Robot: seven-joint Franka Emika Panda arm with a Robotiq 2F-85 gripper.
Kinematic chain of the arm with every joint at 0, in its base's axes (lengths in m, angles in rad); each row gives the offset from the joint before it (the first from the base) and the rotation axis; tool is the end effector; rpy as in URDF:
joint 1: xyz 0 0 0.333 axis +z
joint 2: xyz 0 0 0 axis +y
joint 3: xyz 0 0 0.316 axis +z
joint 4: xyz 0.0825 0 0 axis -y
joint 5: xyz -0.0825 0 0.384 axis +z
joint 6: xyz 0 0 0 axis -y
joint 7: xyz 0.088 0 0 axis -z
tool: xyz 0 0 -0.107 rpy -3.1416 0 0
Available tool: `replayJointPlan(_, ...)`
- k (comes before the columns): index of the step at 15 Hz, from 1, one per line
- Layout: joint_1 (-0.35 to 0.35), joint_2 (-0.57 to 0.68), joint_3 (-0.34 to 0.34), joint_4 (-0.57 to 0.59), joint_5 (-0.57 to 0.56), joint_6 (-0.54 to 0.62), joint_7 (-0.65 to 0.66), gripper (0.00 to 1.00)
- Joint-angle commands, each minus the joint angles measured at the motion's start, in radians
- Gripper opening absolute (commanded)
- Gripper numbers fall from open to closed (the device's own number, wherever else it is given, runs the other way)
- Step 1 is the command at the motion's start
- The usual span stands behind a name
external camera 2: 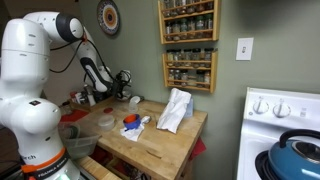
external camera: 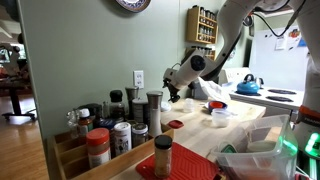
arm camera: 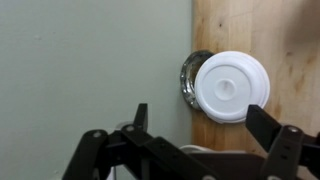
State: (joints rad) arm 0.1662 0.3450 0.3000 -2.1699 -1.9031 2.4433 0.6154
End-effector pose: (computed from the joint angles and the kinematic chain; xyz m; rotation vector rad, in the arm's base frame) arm 0.5004 0.2507 0.2362 1.6568 1.4814 0.6438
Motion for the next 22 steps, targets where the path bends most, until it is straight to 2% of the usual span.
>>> replayJointPlan(1, 0.010, -0.002, -0.011, 0.001, 0.027, 0.003, -0.019, 1.00)
replayJointPlan(5, 0.010, -0.002, -0.012, -0.001, 0.040, 0.003, -0.024, 1.00)
replayJointPlan(6, 0.006, 0.005, -0.010, 0.009, 0.077, -0.001, -0.005, 1.00)
replayJointPlan(9, -0.001, 0.028, -0.013, 0.043, 0.274, 0.003, -0.020, 1.00)
replayJointPlan(12, 0.017, 0.067, -0.021, 0.088, 0.476, -0.045, -0.059, 1.00)
replayJointPlan(16, 0.015, 0.101, -0.034, 0.140, 0.728, -0.022, -0.081, 1.00)
replayJointPlan(22, 0.052, 0.146, -0.104, 0.214, 0.974, -0.026, 0.022, 1.00)
